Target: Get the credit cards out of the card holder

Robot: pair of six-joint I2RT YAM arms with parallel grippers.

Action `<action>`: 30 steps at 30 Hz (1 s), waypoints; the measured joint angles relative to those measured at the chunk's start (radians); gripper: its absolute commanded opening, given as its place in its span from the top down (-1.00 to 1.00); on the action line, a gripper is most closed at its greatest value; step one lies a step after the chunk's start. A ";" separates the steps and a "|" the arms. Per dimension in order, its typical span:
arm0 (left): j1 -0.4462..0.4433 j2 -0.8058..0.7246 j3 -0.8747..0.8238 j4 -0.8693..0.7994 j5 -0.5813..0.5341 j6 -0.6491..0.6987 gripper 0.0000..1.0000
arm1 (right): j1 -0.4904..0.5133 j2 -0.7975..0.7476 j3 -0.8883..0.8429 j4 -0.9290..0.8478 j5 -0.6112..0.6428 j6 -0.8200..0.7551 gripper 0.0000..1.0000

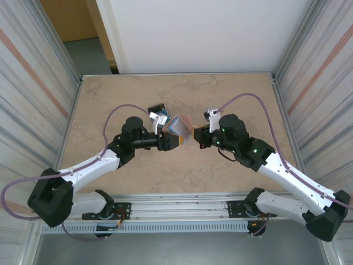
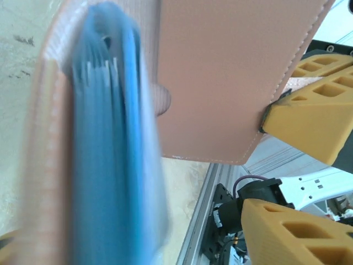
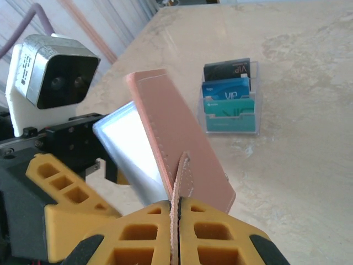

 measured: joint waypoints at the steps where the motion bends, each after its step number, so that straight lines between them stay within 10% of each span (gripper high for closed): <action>1: 0.000 0.000 0.000 0.000 0.001 -0.002 0.28 | 0.001 0.003 0.000 -0.001 0.001 0.000 1.00; 11: 0.000 -0.008 0.001 -0.013 -0.003 -0.005 0.59 | 0.004 0.005 0.002 -0.012 0.025 0.000 1.00; 15: 0.003 -0.014 0.001 -0.036 -0.012 -0.003 0.77 | 0.005 0.005 0.001 0.008 -0.003 -0.013 0.28; 20: 0.015 -0.017 0.014 -0.065 0.013 -0.003 0.82 | 0.009 0.002 -0.023 0.040 -0.052 -0.084 -0.11; 30: 0.028 -0.039 0.080 -0.134 0.076 0.004 0.81 | 0.074 0.003 -0.029 0.034 -0.031 -0.249 -0.26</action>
